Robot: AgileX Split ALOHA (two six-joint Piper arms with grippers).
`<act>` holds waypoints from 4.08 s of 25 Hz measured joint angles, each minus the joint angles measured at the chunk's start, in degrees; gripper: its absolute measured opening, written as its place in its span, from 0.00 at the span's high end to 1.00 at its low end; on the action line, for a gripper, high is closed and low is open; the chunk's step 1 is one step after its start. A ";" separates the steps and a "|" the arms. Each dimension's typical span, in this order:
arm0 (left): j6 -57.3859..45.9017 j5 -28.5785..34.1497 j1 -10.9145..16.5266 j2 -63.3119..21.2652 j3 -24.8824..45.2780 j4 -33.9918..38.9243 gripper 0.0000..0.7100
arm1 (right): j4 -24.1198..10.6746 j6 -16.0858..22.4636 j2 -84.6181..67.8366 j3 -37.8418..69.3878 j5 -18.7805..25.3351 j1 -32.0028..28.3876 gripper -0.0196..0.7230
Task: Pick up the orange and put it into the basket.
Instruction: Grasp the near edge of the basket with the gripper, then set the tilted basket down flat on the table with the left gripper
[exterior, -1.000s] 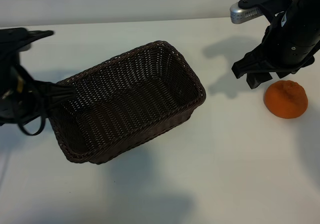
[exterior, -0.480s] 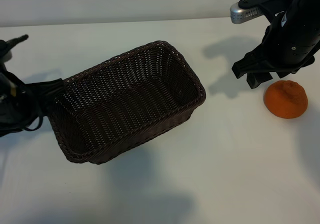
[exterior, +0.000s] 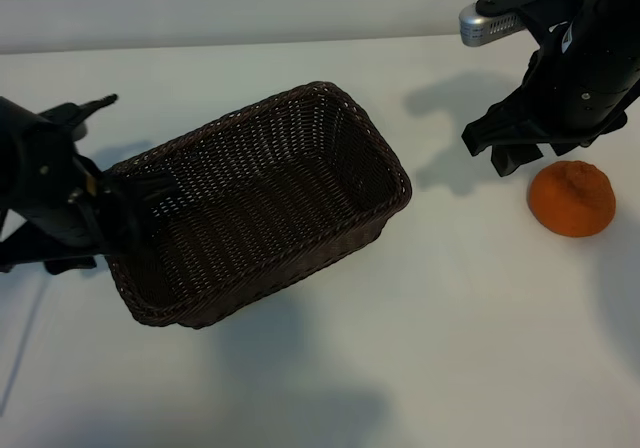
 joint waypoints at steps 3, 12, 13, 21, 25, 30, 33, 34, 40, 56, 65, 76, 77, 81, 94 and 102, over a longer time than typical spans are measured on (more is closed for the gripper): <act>0.19 -1.56 0.00 2.37 0.00 -0.19 0.21 | -0.16 0.00 0.00 0.00 -0.02 0.00 0.23; 2.34 -5.32 0.00 8.20 0.00 -2.47 0.21 | 0.01 0.00 0.00 0.00 -0.07 0.00 0.24; 2.90 -5.65 0.00 8.59 0.00 -3.06 0.21 | 0.01 0.00 0.00 0.00 -0.01 0.00 0.24; 4.19 -6.18 0.27 8.83 0.00 -4.27 0.38 | -0.21 -0.05 0.00 0.00 -0.01 0.00 0.24; 4.44 -7.25 0.32 8.83 0.00 -4.41 0.41 | -0.32 -0.05 0.00 0.00 -0.01 0.00 0.24; 5.53 -7.25 0.32 8.83 0.00 -4.51 0.41 | -0.38 0.00 0.00 0.00 -0.01 0.00 0.24; 5.76 -7.25 0.32 8.83 0.00 -4.51 0.41 | -0.38 0.00 0.00 0.00 -0.01 0.00 0.24; 5.90 -7.25 0.34 8.83 0.00 -4.58 0.41 | -0.38 0.00 0.00 0.00 -0.01 0.00 0.24; 9.80 -7.33 0.51 8.24 0.00 -8.03 0.41 | -0.02 0.00 0.00 0.00 0.14 0.00 0.24; 21.63 -6.56 6.65 -3.10 0.11 -16.47 0.55 | 0.03 -0.11 0.00 0.00 0.59 0.00 0.24; 30.50 -6.54 8.27 -4.56 0.38 -23.28 0.55 | 0.15 -0.13 0.00 0.00 0.59 0.00 0.24; 59.97 -4.59 17.32 -4.56 0.50 -51.41 0.55 | 0.32 -0.19 0.00 0.00 0.59 0.00 0.24; 61.12 -4.54 17.99 -4.56 0.50 -52.58 0.55 | 0.32 -0.19 0.00 0.00 0.59 0.00 0.24; 63.32 -4.79 18.67 -4.56 0.50 -53.24 0.55 | 0.32 -0.19 0.00 0.00 0.59 0.00 0.24; 65.03 -5.15 18.67 5.29 -10.44 -53.77 0.55 | 0.39 -0.13 0.00 0.00 0.65 0.00 0.24; 65.03 -5.76 15.42 10.46 -15.80 -56.49 0.55 | 0.39 -0.16 0.00 0.00 0.70 0.00 0.24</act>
